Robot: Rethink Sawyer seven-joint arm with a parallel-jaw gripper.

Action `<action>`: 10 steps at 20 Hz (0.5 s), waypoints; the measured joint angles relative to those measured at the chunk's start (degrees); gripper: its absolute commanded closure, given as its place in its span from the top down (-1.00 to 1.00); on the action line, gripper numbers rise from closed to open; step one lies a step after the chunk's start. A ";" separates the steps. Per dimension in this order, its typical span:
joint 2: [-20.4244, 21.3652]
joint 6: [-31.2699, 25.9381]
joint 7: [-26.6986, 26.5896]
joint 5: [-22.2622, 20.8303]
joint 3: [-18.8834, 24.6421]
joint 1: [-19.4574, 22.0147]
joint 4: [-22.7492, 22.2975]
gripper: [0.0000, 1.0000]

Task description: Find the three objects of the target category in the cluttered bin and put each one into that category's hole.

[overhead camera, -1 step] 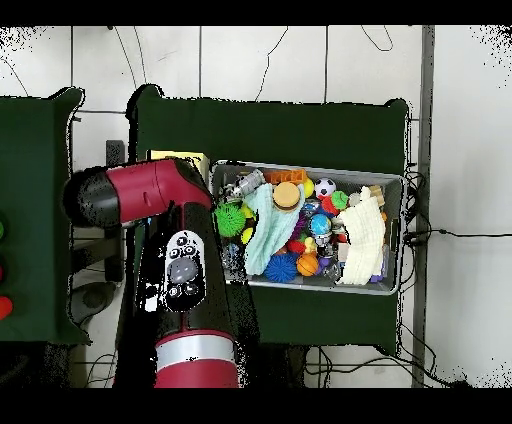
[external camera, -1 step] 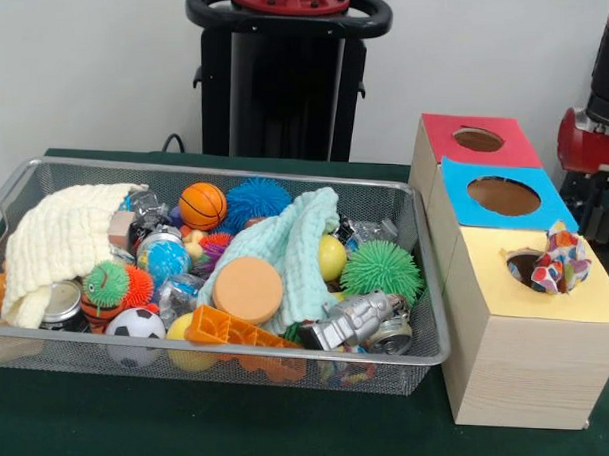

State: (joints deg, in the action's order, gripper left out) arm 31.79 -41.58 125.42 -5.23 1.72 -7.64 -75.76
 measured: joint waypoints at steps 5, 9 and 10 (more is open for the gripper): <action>-1.45 1.28 0.00 -0.01 -0.64 -0.10 0.48 -1.00; -2.01 1.67 0.00 -0.01 -0.99 0.18 0.66 -1.00; -2.22 1.86 0.00 0.05 -1.12 0.31 0.75 -1.00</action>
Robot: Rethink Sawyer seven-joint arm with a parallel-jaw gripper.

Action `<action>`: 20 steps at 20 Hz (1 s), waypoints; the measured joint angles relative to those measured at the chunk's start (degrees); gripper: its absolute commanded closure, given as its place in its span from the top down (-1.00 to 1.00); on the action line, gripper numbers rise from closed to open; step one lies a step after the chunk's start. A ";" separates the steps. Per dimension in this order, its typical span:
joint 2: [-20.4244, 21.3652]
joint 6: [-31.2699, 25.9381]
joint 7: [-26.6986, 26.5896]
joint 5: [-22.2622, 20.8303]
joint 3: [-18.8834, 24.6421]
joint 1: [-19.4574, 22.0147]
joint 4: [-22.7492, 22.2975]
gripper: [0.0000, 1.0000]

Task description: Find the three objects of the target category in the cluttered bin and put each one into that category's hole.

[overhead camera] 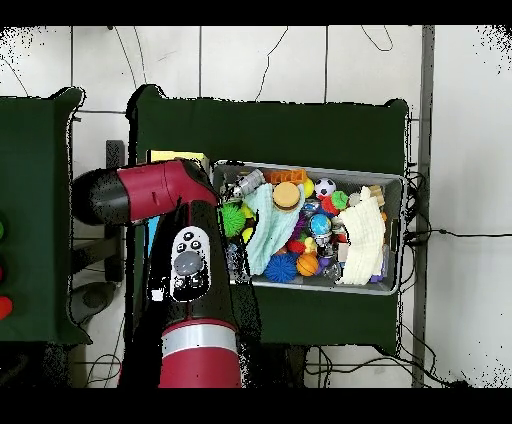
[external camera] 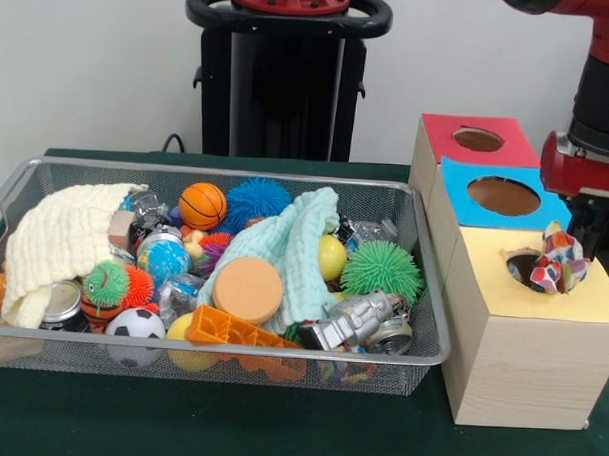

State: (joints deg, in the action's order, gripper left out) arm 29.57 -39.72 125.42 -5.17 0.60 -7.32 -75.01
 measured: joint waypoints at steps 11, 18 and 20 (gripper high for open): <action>-0.18 0.05 0.00 0.12 -0.07 0.09 0.32 -1.00; -0.53 0.07 0.00 0.12 -0.06 0.67 1.24 -1.00; -0.79 0.07 0.00 0.13 -0.03 0.92 1.78 -1.00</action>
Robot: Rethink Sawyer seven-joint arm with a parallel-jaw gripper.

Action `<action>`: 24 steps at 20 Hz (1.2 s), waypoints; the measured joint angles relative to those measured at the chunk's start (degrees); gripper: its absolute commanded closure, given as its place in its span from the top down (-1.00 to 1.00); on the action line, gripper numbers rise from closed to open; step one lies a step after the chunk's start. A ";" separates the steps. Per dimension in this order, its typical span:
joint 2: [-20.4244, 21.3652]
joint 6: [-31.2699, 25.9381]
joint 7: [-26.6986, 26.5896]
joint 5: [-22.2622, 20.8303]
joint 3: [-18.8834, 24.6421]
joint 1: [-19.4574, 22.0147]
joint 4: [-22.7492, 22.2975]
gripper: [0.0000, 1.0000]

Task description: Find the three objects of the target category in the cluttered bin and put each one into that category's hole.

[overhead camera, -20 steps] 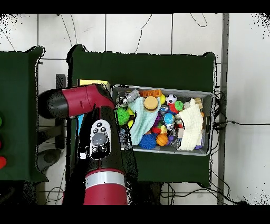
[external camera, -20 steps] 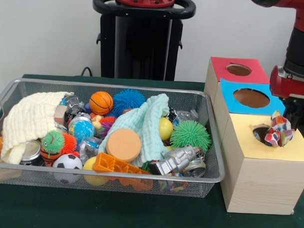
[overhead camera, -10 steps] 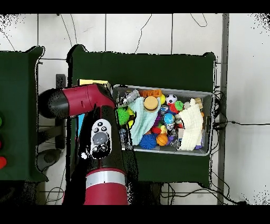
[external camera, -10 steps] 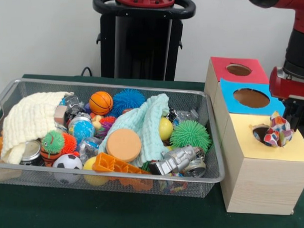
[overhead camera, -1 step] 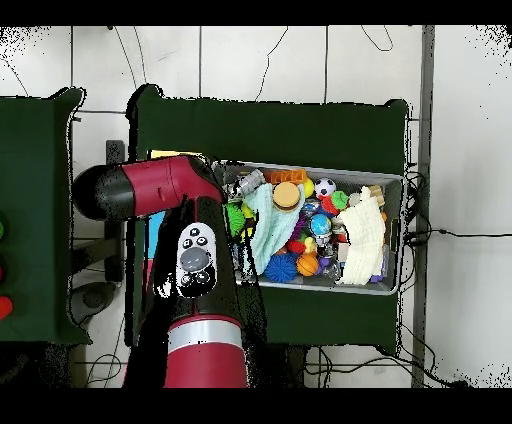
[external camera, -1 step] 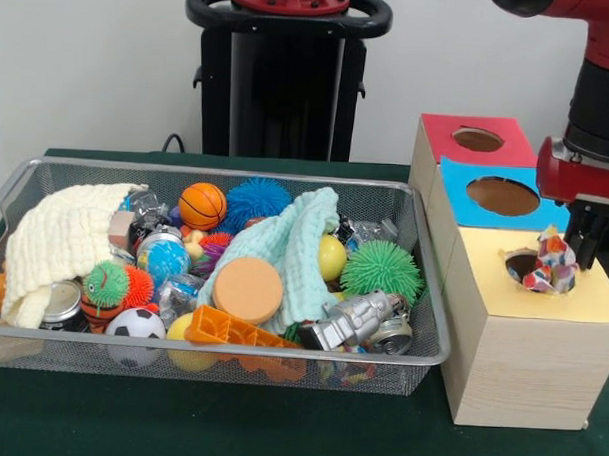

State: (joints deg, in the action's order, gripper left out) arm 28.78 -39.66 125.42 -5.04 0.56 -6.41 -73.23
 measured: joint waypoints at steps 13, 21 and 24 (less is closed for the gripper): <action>-1.89 0.15 0.00 0.13 0.20 1.72 3.40 -1.00; -1.85 -0.49 0.00 -0.41 0.11 2.32 3.91 -1.00; -1.03 -2.71 0.00 -0.61 0.09 3.47 3.91 -1.00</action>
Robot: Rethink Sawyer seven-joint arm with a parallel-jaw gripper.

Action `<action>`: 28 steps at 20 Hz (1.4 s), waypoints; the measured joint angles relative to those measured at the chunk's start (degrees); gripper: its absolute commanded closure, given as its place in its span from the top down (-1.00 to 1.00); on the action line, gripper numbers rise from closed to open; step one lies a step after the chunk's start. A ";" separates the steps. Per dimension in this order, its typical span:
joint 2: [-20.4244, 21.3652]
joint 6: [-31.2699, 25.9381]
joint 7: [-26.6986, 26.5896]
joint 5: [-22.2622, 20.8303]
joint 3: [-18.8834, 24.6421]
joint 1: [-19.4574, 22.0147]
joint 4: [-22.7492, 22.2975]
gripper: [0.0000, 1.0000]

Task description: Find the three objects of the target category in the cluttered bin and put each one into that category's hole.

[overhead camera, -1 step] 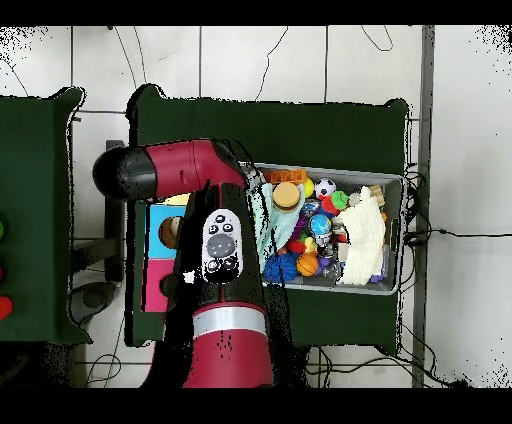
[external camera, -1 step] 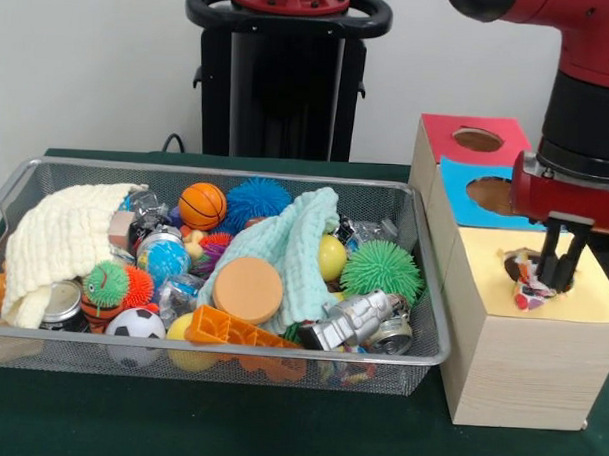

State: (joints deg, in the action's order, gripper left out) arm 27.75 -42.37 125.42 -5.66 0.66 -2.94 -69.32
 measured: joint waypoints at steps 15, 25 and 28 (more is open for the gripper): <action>2.08 -6.67 0.00 -2.61 -0.02 5.33 0.02 -1.00; -0.12 -3.12 0.00 -2.49 0.01 1.75 -0.31 -1.00; 0.44 -3.05 0.00 -2.21 0.04 0.26 -0.57 -1.00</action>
State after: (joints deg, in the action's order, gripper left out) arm 28.19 -45.43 125.42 -7.87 0.70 -2.67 -69.89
